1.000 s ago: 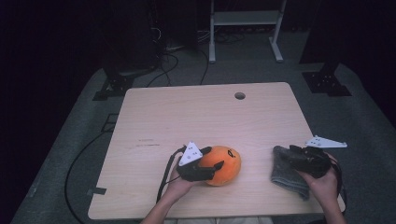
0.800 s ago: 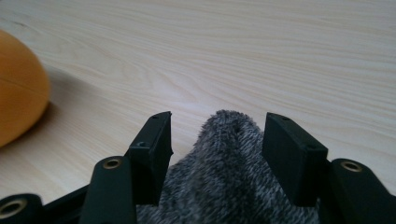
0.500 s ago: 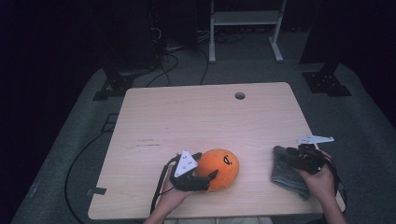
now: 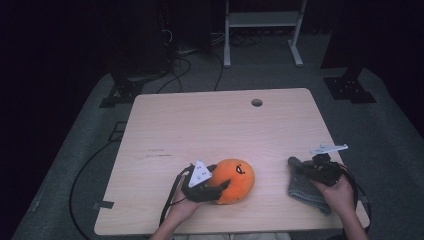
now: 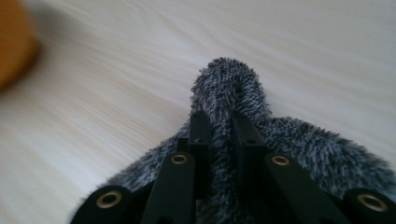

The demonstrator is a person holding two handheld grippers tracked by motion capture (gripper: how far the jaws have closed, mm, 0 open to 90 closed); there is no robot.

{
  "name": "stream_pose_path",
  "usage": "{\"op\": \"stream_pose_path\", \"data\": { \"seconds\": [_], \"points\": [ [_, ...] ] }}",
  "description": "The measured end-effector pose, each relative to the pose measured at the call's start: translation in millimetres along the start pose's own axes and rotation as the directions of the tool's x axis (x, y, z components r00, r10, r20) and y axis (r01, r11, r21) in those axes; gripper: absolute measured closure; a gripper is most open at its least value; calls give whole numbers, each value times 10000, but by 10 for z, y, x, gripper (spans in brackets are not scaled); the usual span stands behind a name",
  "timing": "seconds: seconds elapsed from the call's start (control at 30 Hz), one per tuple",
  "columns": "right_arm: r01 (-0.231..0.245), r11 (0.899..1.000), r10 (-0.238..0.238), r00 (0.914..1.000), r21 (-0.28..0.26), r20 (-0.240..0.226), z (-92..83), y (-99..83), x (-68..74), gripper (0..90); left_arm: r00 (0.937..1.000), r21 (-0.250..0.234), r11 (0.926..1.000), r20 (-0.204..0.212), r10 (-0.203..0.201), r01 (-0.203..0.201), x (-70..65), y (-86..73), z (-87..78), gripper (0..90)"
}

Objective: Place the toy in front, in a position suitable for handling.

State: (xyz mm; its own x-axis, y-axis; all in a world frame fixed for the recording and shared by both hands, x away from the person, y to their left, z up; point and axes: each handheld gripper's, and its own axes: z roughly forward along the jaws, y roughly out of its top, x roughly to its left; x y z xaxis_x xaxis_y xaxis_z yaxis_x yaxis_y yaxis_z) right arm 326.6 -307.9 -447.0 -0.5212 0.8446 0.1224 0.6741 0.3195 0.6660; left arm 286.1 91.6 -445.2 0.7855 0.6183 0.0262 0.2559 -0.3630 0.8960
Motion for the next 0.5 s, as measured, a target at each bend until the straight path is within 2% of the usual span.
{"op": "stream_pose_path", "data": {
  "seconds": [0.07, 0.1, 0.17, 0.27, 0.33, 0.37, 0.4, 0.43, 0.5],
  "points": [
    [521, 9964, -544, 9980, -676, -329, -92, 87, 161, 797, 9998, -19, 9998, 30, -174, 174, 30, -11, 10, 322],
    [784, 9914, -850, 9946, -1048, -597, -130, 131, 246, 797, 9996, -3, 9996, 60, -268, 268, 43, -13, 15, 322],
    [1300, 9767, -1508, 9819, -1709, -1148, -195, 214, 465, 797, 9992, -32, 9992, 57, -398, 398, 68, -15, 39, 322],
    [1959, 9496, -2478, 9472, -2449, -2033, -211, 291, 829, 797, 9982, -20, 9982, 101, -597, 597, 120, -2, 89, 322],
    [2326, 9352, -3006, 9199, -2670, -2517, -162, 312, 1061, 796, 9969, -17, 9970, 138, -770, 771, 147, 1, 112, 323],
    [2473, 9307, -3180, 9110, -2695, -2625, -133, 316, 1144, 794, 9959, -36, 9961, 171, -883, 884, 154, -2, 124, 325],
    [2814, 9215, -3502, 8999, -2676, -2600, -81, 321, 1273, 789, 9959, -40, 9960, 191, -889, 890, 156, -3, 126, 327],
    [3137, 9126, -3771, 8938, -2622, -2429, -33, 320, 1359, 781, 9958, -28, 9960, 183, -897, 898, 153, -3, 123, 328],
    [3803, 8929, -4214, 8945, -2412, -1494, 43, 312, 1443, 775, 9960, 5, 9962, 196, -868, 868, 158, -4, 113, 330]
  ]
}}
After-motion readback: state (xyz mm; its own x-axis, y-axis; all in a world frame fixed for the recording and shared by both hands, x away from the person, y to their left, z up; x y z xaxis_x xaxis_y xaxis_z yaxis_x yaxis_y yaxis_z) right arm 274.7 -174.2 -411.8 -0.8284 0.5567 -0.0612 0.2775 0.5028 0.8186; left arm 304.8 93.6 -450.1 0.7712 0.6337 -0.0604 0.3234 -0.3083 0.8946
